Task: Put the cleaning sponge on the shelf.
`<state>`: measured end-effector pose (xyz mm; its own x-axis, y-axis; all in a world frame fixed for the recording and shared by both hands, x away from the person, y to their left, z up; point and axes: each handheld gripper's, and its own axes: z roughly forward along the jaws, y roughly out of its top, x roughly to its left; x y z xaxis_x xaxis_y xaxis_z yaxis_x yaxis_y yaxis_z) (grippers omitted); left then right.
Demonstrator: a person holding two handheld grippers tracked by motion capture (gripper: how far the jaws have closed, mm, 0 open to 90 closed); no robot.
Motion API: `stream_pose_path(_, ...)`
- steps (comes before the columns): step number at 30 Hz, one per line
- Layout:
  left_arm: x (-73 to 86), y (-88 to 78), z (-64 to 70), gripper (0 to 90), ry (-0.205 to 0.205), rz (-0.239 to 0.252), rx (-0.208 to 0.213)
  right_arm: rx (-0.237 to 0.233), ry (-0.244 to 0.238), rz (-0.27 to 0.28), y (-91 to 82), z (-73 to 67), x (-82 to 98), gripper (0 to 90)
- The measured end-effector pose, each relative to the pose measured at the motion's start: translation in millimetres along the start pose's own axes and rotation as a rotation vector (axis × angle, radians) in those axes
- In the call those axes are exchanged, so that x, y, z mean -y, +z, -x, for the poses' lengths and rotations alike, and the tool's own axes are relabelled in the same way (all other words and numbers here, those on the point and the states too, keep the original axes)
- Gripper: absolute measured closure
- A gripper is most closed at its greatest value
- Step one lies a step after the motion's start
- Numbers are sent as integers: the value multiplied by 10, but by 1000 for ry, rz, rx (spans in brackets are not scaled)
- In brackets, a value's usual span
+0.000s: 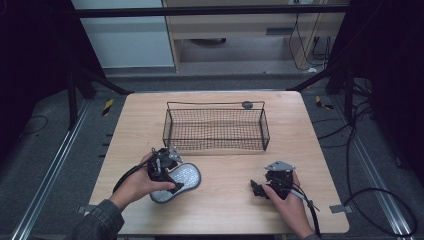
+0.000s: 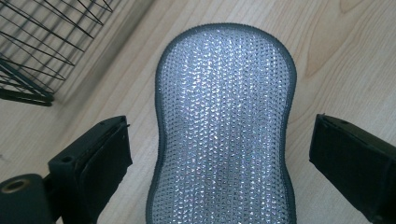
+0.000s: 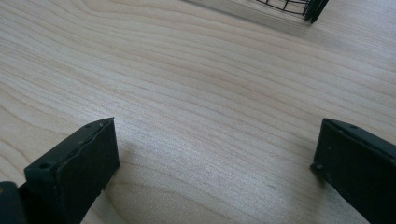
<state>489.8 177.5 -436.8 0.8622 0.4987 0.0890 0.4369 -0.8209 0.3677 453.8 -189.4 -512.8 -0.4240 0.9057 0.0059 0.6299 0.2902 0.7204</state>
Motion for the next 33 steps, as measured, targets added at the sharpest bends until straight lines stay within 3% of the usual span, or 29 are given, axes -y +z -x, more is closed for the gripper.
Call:
stream_pose_path(17,101,214,-48,42,-7,-61,57,-1,0,1,1,0,1,3)
stream_pose_path(23,97,261,-57,40,2,-70,65,-1,0,1,1,0,1,4)
stream_pose_path(33,113,333,-119,25,-19,-69,81,-3,-3,2,0,-5,2,3)
